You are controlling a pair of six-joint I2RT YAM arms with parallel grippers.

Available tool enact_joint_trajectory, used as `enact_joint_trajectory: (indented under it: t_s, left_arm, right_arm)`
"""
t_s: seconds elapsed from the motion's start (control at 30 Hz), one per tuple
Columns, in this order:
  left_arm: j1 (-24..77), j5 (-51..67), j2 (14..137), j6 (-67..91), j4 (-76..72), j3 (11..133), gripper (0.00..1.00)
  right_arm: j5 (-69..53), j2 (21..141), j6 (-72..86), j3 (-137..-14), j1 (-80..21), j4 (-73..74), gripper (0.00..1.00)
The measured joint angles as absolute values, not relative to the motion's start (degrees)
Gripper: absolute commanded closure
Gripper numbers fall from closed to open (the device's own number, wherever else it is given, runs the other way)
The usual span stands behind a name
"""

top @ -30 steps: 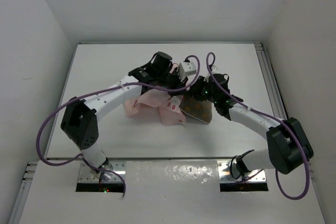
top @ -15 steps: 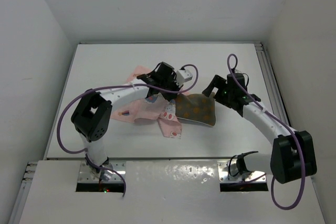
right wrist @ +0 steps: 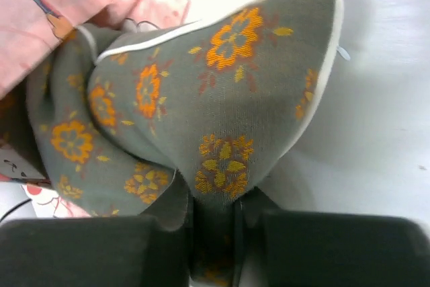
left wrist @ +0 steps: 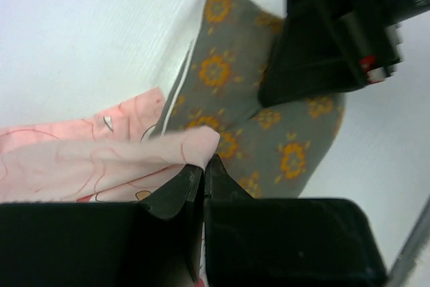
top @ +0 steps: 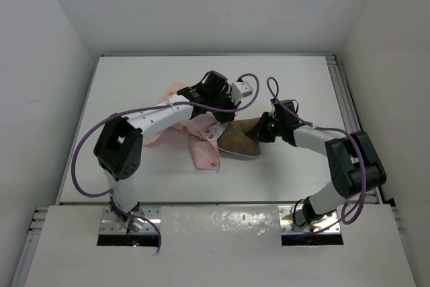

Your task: Put the pillow into the pillowcase

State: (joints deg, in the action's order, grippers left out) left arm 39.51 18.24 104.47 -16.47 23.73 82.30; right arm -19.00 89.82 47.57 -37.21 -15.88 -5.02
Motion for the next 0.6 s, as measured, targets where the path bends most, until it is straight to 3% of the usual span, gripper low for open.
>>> enact_joint_trajectory:
  t_s: [0.17, 0.43, 0.6]
  left_arm:
    - [39.4, 24.1, 106.5, -16.9, 28.4, 88.8, 1.00]
    - [37.0, 34.0, 110.7, -16.0, 30.5, 105.6, 1.00]
    - [36.7, 38.9, 110.7, -15.8, 28.2, 109.0, 1.00]
  right_arm:
    - [-18.9, 86.5, 45.5, -39.4, -16.4, -2.8, 1.00]
    - [-11.1, 66.0, 41.2, -45.8, -14.0, -0.8, 1.00]
    - [-7.3, 58.8, 38.8, -49.1, -13.8, -1.6, 1.00]
